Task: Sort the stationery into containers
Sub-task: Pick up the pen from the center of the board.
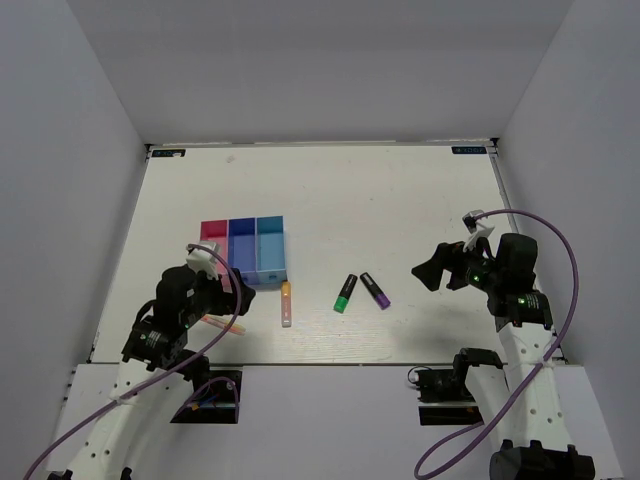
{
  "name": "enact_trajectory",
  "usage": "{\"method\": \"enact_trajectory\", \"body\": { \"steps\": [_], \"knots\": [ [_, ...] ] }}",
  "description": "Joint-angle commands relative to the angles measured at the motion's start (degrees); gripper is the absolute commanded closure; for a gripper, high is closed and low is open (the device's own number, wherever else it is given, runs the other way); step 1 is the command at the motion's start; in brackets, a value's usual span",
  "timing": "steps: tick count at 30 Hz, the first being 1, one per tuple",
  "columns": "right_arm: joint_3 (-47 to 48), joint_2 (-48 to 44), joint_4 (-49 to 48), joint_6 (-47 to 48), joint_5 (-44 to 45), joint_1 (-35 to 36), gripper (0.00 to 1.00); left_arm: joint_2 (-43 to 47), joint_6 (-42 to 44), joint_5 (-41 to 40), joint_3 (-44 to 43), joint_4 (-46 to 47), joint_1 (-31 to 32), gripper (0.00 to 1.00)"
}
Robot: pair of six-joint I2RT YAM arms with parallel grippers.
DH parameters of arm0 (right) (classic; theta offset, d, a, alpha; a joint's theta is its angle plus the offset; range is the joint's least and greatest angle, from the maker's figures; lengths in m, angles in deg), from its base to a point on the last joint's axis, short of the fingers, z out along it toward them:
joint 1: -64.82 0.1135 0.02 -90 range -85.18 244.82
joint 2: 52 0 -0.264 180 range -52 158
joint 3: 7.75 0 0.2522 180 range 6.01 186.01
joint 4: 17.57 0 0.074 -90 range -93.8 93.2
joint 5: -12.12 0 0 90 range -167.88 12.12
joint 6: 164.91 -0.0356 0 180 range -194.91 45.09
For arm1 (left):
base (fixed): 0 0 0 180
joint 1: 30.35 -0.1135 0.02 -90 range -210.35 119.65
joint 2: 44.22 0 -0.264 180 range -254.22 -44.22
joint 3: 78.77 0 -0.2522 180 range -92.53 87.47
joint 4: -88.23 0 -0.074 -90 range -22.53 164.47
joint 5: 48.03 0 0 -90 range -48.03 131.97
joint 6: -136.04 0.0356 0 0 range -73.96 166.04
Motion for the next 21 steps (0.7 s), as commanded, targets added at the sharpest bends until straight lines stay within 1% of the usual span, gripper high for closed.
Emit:
{"method": "enact_trajectory", "body": {
  "steps": [1,12,17,18,19,20,21],
  "knots": [
    [0.4,-0.7,-1.8,0.6,0.1,0.4,0.1,-0.6,0.4,0.5,-0.6,0.4,-0.3,0.0],
    [0.4,-0.8,-1.3,1.0,-0.3,0.5,0.1,-1.5,-0.1,-1.1,-0.8,-0.5,-0.3,0.0],
    [0.0,-1.4,-0.3,6.1,-3.9,0.5,0.1,-2.4,-0.2,-1.5,-1.0,-0.9,-0.4,0.0],
    [-0.3,-1.8,0.1,7.7,-4.4,0.5,0.1,-2.8,-0.1,-1.6,-1.0,-1.1,-0.4,0.03],
    [-0.4,-1.7,0.9,9.9,-5.9,0.5,0.15,-3.1,0.1,-0.9,-1.0,-1.1,-0.4,0.34],
    [-0.8,-2.0,1.3,11.0,-6.3,0.3,0.3,-3.1,0.1,-0.3,-1.2,-0.9,-0.4,0.65],
    [-1.7,-2.2,0.8,12.0,-6.5,0.4,0.82,-3.6,0.1,-0.1,-1.5,-1.0,-0.4,0.88]
  ]
}}
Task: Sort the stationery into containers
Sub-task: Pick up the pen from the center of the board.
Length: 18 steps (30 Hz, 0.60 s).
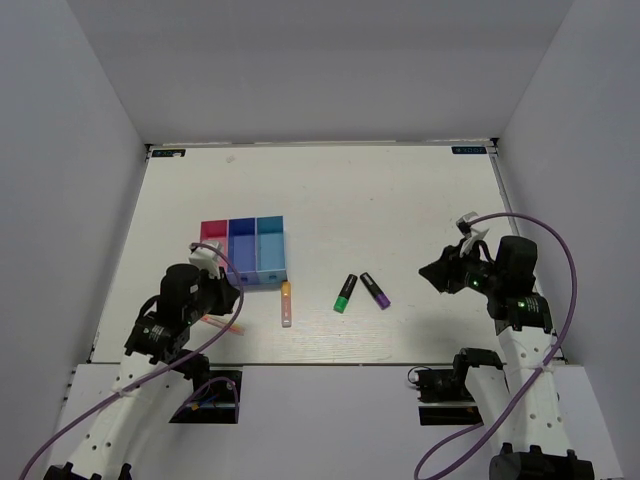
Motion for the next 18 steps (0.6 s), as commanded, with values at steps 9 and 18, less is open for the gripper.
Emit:
{"method": "enact_trajectory", "body": {
  "steps": [9,18],
  "knots": [
    [-0.6,-0.3,1.6,6.5,-4.6,0.2,0.19,-1.2,-1.7,4.2,-1.7,-1.6,-0.4,0.11],
    [0.5,1.5,3.2,6.5,-1.6,0.4,0.2,-15.0,-6.0,10.9,-4.6,-3.7,6.1,0.64]
  ]
}}
